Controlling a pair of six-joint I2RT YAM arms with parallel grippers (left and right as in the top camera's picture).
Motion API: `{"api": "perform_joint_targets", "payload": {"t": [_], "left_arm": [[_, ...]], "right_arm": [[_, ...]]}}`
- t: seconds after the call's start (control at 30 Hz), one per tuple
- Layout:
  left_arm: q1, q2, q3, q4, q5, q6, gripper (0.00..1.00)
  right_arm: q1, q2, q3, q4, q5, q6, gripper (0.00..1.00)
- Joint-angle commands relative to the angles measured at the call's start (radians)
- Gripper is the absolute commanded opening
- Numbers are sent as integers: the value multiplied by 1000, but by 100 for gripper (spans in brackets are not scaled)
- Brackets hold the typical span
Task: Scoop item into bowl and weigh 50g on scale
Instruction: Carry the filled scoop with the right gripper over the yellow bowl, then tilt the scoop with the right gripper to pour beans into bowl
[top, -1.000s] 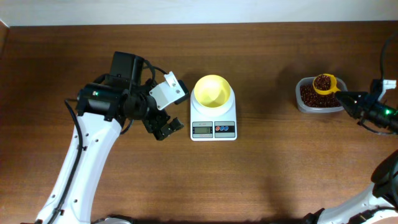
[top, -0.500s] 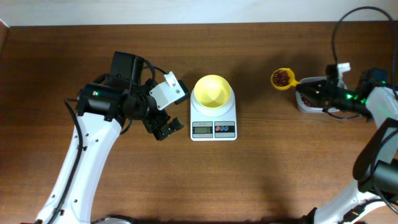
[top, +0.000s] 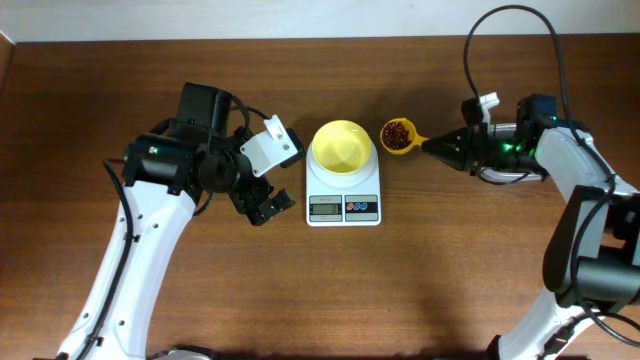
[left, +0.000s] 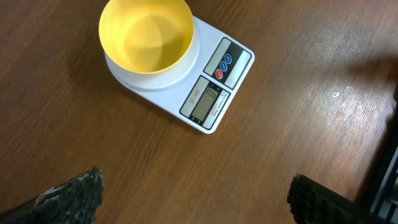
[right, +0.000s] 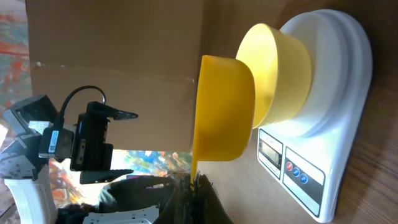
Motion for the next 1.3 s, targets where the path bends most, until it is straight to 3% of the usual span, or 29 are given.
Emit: {"api": "perform_joint_targets", "payload": {"t": [0.0,0.33,0.6,0.77,0.97,1.27], "left_arm": [[0,0,-3,1,18,13,99],[0,0,-3,1,18,13,99],[0,0,-3,1,18,13,99],[0,0,-3,1,18,13,99],[0,0,-3,1,18,13,99],[0,0,-3,1,18,13,99]], "right_arm": [[24,16,1,35,-48,26,4],[142,16,0,344,-47,282,4],[221,16,0,541,54,278,4],[223,16,0,548,76,164,4],[223,16,0,548,180,162,4],[223,16,0,547,168,-47,4]]}}
